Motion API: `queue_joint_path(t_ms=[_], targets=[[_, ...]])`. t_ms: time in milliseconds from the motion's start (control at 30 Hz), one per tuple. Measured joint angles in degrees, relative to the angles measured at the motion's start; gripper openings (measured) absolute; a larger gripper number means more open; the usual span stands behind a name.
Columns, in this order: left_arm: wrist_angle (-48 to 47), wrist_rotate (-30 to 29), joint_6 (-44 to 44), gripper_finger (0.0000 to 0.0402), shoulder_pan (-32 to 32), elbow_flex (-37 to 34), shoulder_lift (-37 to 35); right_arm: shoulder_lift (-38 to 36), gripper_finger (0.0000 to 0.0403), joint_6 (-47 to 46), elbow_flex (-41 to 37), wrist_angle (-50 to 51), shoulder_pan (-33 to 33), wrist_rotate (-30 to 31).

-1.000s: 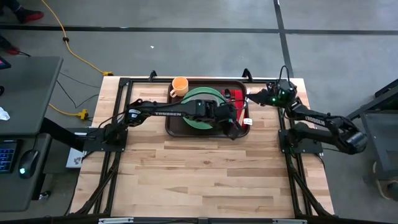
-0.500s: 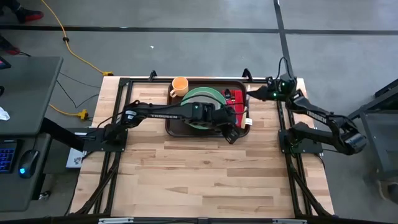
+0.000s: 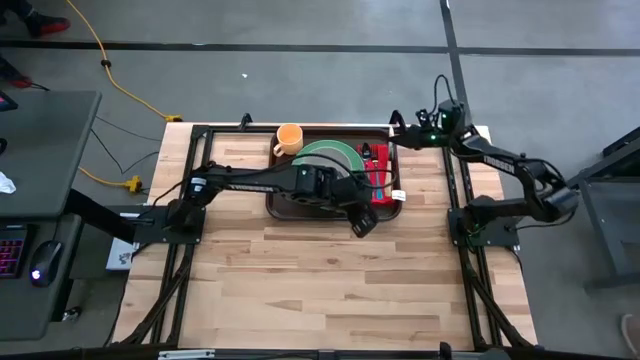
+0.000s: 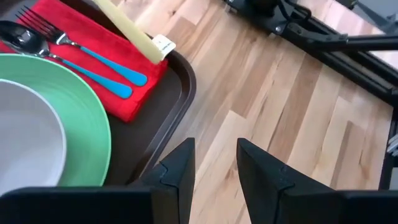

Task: Set up tray
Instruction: Put the yellow knife on top of the red napkin to the right of the blue fork

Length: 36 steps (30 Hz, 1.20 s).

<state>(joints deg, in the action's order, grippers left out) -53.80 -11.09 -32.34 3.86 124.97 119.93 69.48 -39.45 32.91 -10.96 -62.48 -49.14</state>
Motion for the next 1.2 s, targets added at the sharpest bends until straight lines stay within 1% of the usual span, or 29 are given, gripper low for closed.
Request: queue_joint_path(t_ms=[300, 533, 633, 867, 1100, 1200], targets=[[-0.35, -1.35, 1.29, 0.0145, 0.33, -0.01, 0.03, 9.36, 0.0, 3.09, 1.18, -1.37, -0.61, -1.22], [-0.82, -1.65, 2.45, 0.0145, 0.3, -0.01, 0.03, 14.3, 0.0, 3.52, 1.18, -4.53, -1.3, -2.75], [-0.93, -1.95, 3.47, 0.0145, 0.26, -0.01, 0.03, 15.33, 0.0, 3.53, 1.18, -4.76, -2.46, -3.85], [-3.31, -3.35, 5.02, 0.0145, -0.81, 0.02, -1.04, 16.02, 0.0, 4.69, 1.18, -4.8, -4.66, -4.21], [-5.46, -4.42, 7.31, 0.0145, -2.55, -0.09, -3.54, 16.02, 0.0, 6.52, 1.18, -4.75, -4.62, -3.7], [-4.48, -4.6, 7.75, 0.0145, -2.5, -1.06, -3.84, 16.02, 0.0, 7.7, 1.18, -4.66, -4.63, -3.14]])
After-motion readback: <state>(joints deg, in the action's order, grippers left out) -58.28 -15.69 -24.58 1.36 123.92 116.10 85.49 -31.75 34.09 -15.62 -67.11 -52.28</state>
